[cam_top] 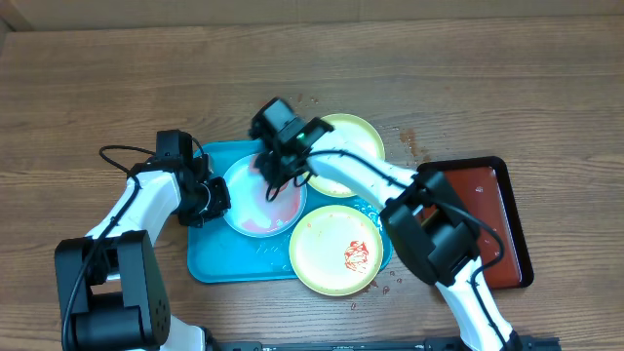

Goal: Clean dirty plates on tray and stack at the side
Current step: 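Scrub the white plate's red sauce with the sponge while left gripper holds the rim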

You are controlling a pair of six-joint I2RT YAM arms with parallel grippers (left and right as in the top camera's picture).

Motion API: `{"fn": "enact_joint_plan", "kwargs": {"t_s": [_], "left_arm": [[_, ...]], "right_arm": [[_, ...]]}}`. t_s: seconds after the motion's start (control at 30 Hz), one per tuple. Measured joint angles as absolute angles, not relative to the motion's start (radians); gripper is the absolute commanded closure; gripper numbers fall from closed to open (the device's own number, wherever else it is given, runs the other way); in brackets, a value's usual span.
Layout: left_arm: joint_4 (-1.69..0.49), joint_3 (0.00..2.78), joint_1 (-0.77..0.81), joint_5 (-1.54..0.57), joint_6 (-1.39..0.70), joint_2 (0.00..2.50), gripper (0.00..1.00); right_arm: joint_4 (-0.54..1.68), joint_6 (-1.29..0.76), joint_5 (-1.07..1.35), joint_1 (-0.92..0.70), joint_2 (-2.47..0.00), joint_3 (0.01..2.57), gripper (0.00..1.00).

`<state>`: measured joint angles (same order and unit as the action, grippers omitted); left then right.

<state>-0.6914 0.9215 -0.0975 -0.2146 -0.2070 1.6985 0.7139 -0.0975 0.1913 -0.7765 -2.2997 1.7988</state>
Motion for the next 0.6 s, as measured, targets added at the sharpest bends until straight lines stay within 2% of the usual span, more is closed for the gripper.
{"fn": "enact_joint_plan", "kwargs": {"t_s": [0.27, 0.6], "left_arm": [[-0.699, 0.921, -0.099, -0.206, -0.203, 1.699, 0.96], [-0.700, 0.921, -0.097, -0.198, -0.203, 1.699, 0.95]], "right_arm": [[0.681, -0.101, 0.172, -0.920, -2.300, 1.799, 0.96], [0.655, -0.142, 0.126, -0.789, -2.304, 1.799, 0.96]]}}
